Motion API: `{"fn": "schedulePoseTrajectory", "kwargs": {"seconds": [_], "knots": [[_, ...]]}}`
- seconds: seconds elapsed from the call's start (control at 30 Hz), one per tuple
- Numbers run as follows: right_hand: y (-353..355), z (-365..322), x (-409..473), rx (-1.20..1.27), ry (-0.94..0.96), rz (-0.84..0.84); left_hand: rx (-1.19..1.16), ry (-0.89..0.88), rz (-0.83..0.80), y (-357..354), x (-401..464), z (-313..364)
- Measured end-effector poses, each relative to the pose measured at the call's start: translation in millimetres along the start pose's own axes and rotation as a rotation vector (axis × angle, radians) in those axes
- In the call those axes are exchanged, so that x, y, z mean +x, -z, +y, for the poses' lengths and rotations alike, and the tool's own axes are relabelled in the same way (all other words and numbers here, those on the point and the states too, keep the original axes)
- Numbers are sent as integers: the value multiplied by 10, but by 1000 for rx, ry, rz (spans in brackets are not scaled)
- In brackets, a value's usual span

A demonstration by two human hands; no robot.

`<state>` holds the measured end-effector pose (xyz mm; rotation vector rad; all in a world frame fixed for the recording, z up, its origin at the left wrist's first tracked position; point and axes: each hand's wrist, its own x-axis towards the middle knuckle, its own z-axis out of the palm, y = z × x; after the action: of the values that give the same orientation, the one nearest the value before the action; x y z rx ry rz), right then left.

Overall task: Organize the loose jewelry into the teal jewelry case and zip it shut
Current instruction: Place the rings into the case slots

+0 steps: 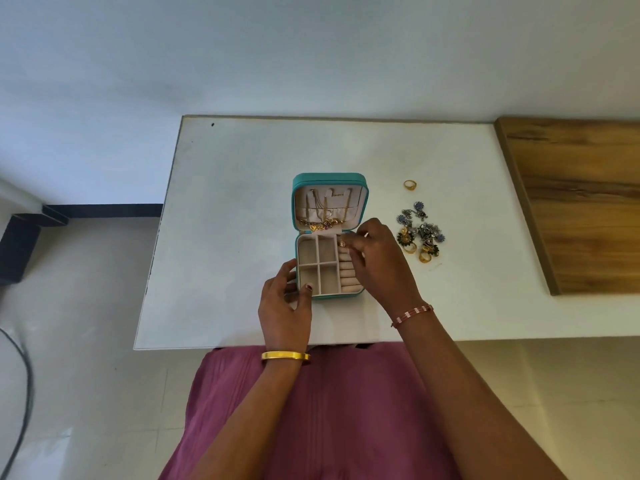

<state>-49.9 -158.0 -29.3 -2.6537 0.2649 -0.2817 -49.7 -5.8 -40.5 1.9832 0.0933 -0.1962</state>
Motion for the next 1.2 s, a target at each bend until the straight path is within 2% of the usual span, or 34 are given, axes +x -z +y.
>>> {"fn": "schedulePoseTrajectory", "kwargs": {"seconds": [0.1,0.17,0.27,0.4,0.6,0.87,0.97,1.1,1.2], "knots": [[113,76,8,289,-192,154,-6,-25,33,11,-12,55],[184,167,59,306,-272,297,0,-97,77,7,-9,109],[254,343,210,233,-343,364,20,-247,90,-41,-4,218],[267,593,470,58,-420,274,20,-356,10,-237,-40,371],[191,811,737,-229,-422,44,-74,-348,-83,-530,-72,544],[136,914,778,-328,-361,81,-124,-295,-63,-593,30,575],[154,847,684,-223,-317,161,-136,-244,-63,-571,21,583],[252,468,403,125,-252,341,-143,-125,-79,-497,-16,591],[383,83,44,399,-248,278,-180,-38,-136,-368,-62,532]]}}
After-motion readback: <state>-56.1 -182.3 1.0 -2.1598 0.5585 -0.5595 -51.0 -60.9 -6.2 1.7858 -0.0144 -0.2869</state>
